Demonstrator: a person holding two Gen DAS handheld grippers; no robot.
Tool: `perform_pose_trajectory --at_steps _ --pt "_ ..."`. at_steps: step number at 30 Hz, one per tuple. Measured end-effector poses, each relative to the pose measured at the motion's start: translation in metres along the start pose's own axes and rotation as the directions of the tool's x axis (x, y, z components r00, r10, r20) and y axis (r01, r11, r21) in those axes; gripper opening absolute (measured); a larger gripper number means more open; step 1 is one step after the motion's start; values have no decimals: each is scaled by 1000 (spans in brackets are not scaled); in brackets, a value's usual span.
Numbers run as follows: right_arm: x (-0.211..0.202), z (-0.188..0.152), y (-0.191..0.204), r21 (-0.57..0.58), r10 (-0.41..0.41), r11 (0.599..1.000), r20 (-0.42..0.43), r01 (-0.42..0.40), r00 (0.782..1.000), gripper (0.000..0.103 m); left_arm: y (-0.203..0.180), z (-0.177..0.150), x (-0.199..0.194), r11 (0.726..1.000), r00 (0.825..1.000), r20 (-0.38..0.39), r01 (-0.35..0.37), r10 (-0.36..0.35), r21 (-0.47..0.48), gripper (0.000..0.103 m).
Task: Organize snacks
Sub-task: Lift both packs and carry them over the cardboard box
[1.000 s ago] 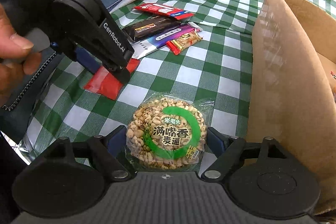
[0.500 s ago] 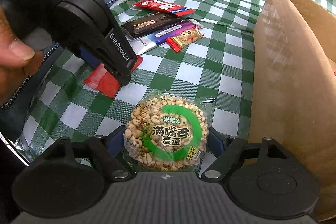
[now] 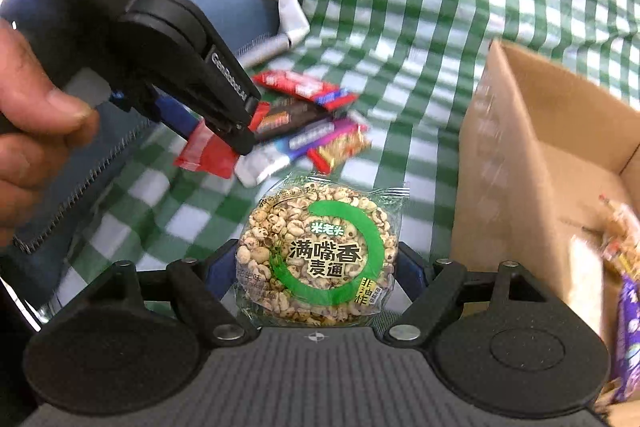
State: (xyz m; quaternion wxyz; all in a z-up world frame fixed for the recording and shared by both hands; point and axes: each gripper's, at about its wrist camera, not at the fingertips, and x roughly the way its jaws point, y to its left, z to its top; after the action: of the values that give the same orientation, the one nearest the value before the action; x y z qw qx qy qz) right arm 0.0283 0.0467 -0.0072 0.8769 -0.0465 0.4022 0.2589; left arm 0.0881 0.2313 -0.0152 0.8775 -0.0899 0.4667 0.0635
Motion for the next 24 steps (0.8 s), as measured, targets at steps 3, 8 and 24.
perform_pose_trajectory --at_steps 3,8,24 --pt "-15 7 0 10 6 1000 44 -7 999 81 3 3 -16 999 997 73 4 -2 -36 47" --pt "-41 22 1 -16 5 1000 120 -3 993 81 6 4 -36 996 987 162 23 -9 -85 47" --pt "-106 37 -118 17 -143 989 288 144 947 81 -34 -10 -58 999 967 251 26 -33 29 47"
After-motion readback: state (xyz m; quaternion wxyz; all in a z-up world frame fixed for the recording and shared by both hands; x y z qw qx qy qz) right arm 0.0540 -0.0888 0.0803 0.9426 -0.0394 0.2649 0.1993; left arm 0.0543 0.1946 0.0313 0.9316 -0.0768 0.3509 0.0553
